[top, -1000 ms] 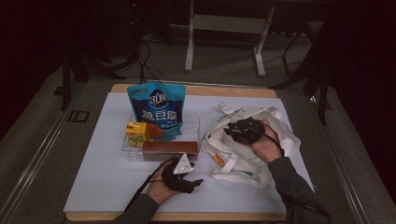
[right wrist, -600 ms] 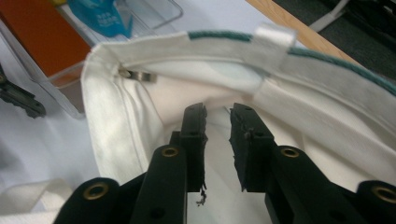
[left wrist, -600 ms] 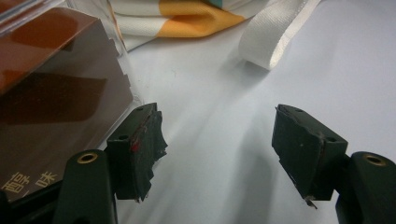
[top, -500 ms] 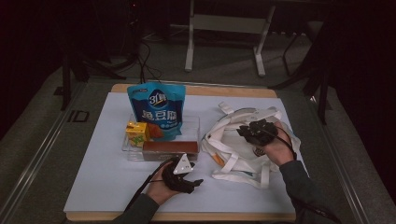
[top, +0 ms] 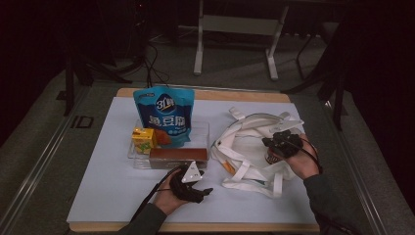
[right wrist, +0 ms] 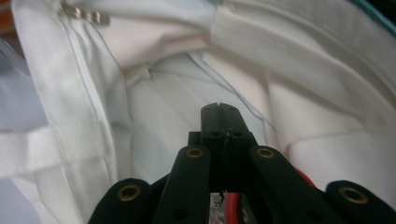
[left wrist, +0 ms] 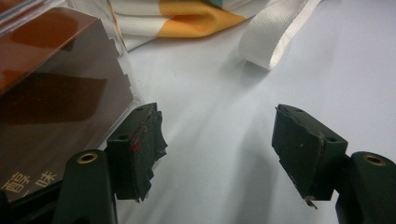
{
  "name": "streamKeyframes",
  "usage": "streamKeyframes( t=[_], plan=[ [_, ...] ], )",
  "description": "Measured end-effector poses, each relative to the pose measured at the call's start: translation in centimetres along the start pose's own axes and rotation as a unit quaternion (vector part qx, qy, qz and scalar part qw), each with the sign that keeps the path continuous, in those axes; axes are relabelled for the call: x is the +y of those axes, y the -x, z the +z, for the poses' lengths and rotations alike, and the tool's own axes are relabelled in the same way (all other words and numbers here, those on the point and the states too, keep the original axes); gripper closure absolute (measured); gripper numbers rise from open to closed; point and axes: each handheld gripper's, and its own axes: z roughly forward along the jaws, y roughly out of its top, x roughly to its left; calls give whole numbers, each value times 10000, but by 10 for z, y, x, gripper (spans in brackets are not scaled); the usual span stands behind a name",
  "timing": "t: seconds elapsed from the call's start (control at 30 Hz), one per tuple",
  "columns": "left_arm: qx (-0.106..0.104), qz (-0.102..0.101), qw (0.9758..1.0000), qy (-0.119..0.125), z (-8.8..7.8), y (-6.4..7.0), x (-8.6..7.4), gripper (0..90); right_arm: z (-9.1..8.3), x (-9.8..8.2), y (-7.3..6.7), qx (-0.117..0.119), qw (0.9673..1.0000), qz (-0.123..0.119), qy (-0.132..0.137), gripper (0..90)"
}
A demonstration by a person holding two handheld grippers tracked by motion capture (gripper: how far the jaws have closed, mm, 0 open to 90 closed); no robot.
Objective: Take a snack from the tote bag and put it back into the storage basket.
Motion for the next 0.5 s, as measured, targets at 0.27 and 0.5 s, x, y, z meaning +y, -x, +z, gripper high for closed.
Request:
streamKeyframes(
  t=[0.27,0.5],
  plan=[
    [3,2,10000,-5,0,0,0,325,-9,-16,10,-72,9999,109,-86,900],
    [-3,-4,10000,-4,0,0,0,325,-17,-32,18,-141,9994,240,-181,900]
  ],
)
